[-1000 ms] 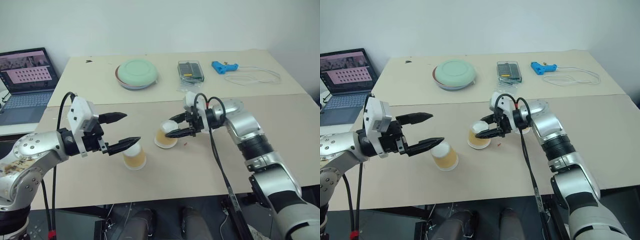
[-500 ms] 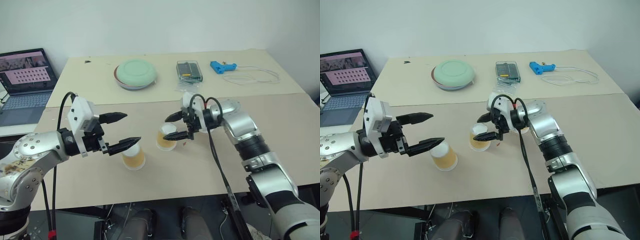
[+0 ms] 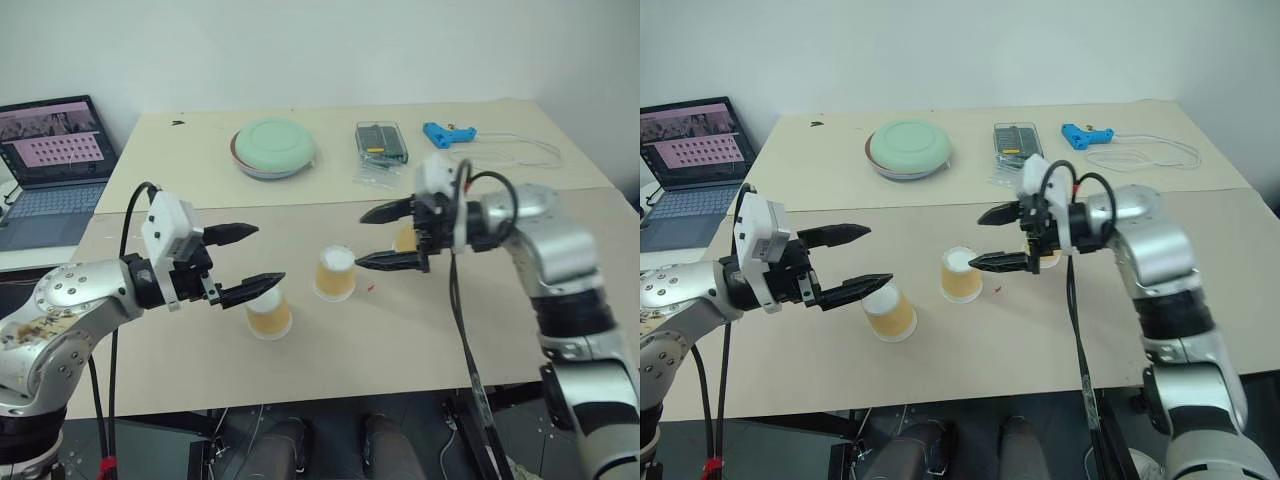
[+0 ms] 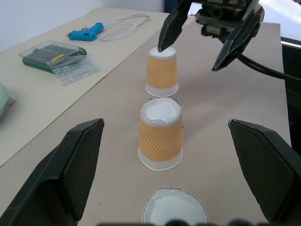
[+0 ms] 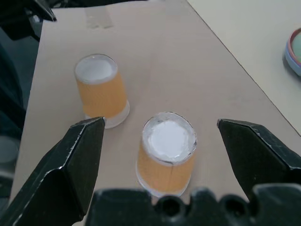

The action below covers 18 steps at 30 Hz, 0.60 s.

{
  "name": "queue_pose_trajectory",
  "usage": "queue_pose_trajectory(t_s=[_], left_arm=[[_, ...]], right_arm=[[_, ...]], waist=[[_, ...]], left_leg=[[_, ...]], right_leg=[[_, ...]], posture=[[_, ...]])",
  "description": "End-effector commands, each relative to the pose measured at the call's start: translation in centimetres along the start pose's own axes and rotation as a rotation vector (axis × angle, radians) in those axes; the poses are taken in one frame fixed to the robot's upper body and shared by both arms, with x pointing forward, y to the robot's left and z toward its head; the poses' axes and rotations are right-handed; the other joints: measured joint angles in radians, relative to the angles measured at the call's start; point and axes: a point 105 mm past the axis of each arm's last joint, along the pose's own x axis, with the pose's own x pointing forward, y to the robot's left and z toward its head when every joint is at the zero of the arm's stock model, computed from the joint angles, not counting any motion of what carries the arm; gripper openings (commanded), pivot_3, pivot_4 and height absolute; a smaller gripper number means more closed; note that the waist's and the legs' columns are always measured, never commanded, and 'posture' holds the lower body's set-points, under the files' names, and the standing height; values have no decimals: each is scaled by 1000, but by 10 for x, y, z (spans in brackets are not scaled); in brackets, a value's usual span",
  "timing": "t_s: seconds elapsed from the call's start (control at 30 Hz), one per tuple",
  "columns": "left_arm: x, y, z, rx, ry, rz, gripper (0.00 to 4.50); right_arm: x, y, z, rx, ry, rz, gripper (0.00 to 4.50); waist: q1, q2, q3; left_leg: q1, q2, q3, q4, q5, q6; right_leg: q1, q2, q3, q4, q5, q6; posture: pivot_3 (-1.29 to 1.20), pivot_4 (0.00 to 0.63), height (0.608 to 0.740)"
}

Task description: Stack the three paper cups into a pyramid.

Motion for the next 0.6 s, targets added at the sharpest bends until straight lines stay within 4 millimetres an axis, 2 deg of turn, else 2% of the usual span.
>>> queue_pose_trajectory(t_s=[0.03,0.1,0.2,0.27,0.37,0.53,0.6], left_arm=[[-1,2,8,39,-29,18,4500],[1,1,6,30,-31,13,4500],[3,-2,3,17,-26,-13,4500],[4,-1,3,20,-27,-22,4500],[5,2,5,20,-33,-25,4500],[9,3,5,18,-36,-46,4500],[10,4,7,15,-44,-52,4500]], right_arm=[[-28,-17,7,31,-40,-307,4456],[-34,-22,3,77,-72,-496,4456],[-33,-23,-12,71,-28,-717,4456],[-32,-23,-20,76,4,-793,4456],[-37,-29,-16,143,-70,-920,4456],[-49,-40,-23,112,-50,-1123,4456],[-46,-38,-32,124,-26,-1138,4456]], waist=[[1,0,0],[2,0,0],[3,0,0],[3,0,0],[5,0,0],[7,0,0],[8,0,0]], left_leg=[[0,0,0,0,0,0],[0,0,0,0,0,0],[0,1,1,0,0,0],[0,1,2,0,0,0],[0,0,2,0,0,0],[1,1,2,0,0,-1],[0,0,2,0,0,-1]], right_leg=[[0,0,0,0,0,0],[0,0,0,0,0,0],[-1,1,1,0,0,0],[-2,1,2,1,0,0],[-1,1,2,0,0,0],[-1,1,2,0,0,0],[-1,1,2,0,0,0]], posture=[[0,150,740],[0,150,740],[0,150,740],[0,150,740],[0,150,740],[0,150,740],[0,150,740]])
